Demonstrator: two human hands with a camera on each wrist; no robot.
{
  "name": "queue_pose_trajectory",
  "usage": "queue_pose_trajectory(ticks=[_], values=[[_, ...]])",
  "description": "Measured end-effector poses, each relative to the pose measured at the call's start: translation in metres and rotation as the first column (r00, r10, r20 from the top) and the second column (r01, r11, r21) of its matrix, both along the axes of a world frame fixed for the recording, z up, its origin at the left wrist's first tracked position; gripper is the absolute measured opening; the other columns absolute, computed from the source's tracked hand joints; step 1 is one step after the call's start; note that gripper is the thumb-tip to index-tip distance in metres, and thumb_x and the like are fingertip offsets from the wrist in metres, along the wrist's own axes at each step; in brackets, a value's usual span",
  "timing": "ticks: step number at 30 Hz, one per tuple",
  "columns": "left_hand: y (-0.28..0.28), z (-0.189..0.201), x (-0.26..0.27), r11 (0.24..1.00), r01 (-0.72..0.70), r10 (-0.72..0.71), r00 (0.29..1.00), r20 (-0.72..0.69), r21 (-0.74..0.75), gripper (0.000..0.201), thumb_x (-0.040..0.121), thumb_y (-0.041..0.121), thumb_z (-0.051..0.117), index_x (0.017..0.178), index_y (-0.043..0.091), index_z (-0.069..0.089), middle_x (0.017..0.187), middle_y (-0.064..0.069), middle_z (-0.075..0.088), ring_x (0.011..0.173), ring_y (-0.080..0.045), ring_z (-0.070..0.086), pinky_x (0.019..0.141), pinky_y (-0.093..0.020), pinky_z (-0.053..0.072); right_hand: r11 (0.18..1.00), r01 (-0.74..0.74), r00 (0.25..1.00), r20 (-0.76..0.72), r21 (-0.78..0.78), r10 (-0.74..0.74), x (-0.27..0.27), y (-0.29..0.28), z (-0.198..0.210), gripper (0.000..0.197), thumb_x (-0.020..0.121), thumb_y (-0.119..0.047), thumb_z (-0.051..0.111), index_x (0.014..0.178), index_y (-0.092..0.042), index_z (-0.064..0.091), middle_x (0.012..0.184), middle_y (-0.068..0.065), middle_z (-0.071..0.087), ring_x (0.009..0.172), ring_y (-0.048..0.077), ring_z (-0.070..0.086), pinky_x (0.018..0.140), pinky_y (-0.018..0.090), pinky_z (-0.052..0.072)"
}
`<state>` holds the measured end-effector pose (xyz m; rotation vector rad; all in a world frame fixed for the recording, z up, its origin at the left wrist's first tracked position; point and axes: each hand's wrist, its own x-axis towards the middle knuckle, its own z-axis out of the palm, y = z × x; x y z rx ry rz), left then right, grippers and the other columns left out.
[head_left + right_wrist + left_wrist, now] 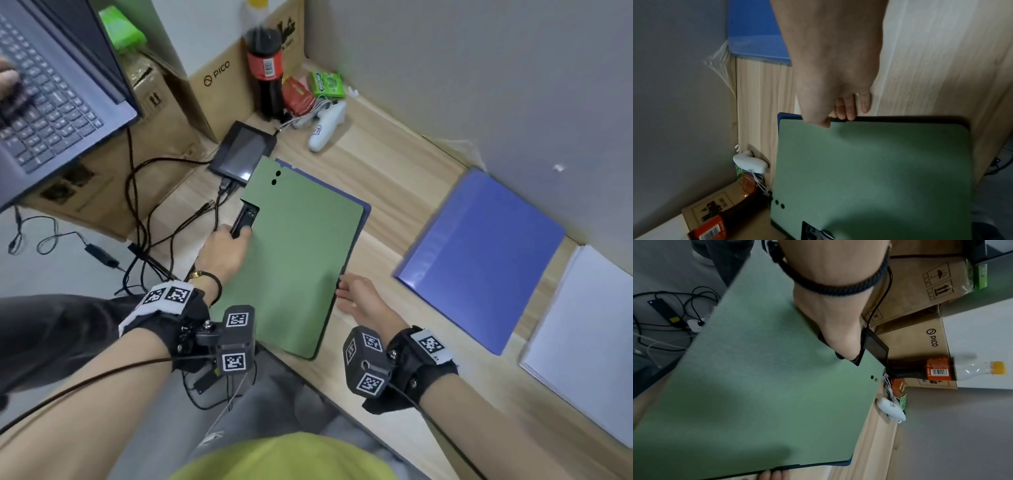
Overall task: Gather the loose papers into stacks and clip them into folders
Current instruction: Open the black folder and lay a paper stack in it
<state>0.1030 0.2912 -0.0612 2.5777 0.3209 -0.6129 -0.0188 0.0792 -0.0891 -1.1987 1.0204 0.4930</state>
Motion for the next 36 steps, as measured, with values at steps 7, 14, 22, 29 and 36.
queue_pose_trajectory(ticks=[7,14,22,29,36], values=[[-0.018,0.003,0.007,0.997,0.051,-0.045,0.995,0.088,-0.061,0.048,0.099,0.047,0.028,0.093,0.012,0.06,0.097,-0.015,0.062,0.091,-0.033,0.054,0.078,-0.038,0.042,0.993,0.089,0.994,0.063,0.074,-0.094,-0.014,-0.018,0.015,0.026,0.095,-0.03,0.046,0.11,-0.012,0.059,0.084,-0.003,0.067,0.079,0.015,0.059,0.067,0.026,0.044],[-0.099,0.004,-0.002,0.961,0.05,-0.033,0.997,0.068,-0.27,0.049,0.1,0.041,0.028,0.102,0.002,0.058,0.117,-0.026,0.061,0.109,-0.041,0.055,0.093,-0.044,0.042,0.907,0.344,0.897,0.202,0.241,-0.394,-0.042,-0.074,0.067,0.043,0.101,-0.045,0.034,0.12,-0.018,0.061,0.107,0.001,0.073,0.094,0.016,0.071,0.071,0.032,0.059],[-0.227,0.064,-0.061,0.679,0.476,-0.648,0.746,-0.152,-0.558,0.102,0.084,0.059,0.06,0.154,0.028,-0.007,0.162,0.001,-0.015,0.149,-0.013,-0.008,0.12,-0.041,0.005,0.885,0.461,0.78,0.445,0.067,-0.44,-0.083,-0.123,0.125,0.047,0.104,-0.038,0.03,0.132,-0.011,0.055,0.127,0.008,0.064,0.117,0.022,0.062,0.1,0.041,0.048],[-0.289,0.114,-0.097,0.452,0.591,-0.83,0.554,-0.071,-0.668,0.127,0.06,0.068,0.075,0.154,0.033,-0.003,0.162,0.008,0.011,0.149,-0.012,0.013,0.119,-0.043,0.022,0.901,0.413,0.797,0.53,-0.129,-0.29,-0.116,-0.14,0.163,0.046,0.102,-0.045,0.033,0.136,-0.02,0.052,0.129,0.001,0.063,0.118,0.018,0.061,0.106,0.043,0.043],[-0.287,0.153,-0.072,0.325,0.47,-0.857,0.513,-0.046,-0.821,0.062,0.066,0.025,0.056,0.128,0.028,0.051,0.099,0.004,0.058,0.086,-0.015,0.055,0.07,-0.028,0.047,0.788,0.535,0.8,0.482,-0.306,-0.356,-0.142,-0.159,0.177,0.047,0.1,-0.046,0.032,0.118,-0.014,0.061,0.123,0.019,0.061,0.119,0.036,0.056,0.106,0.051,0.041]])
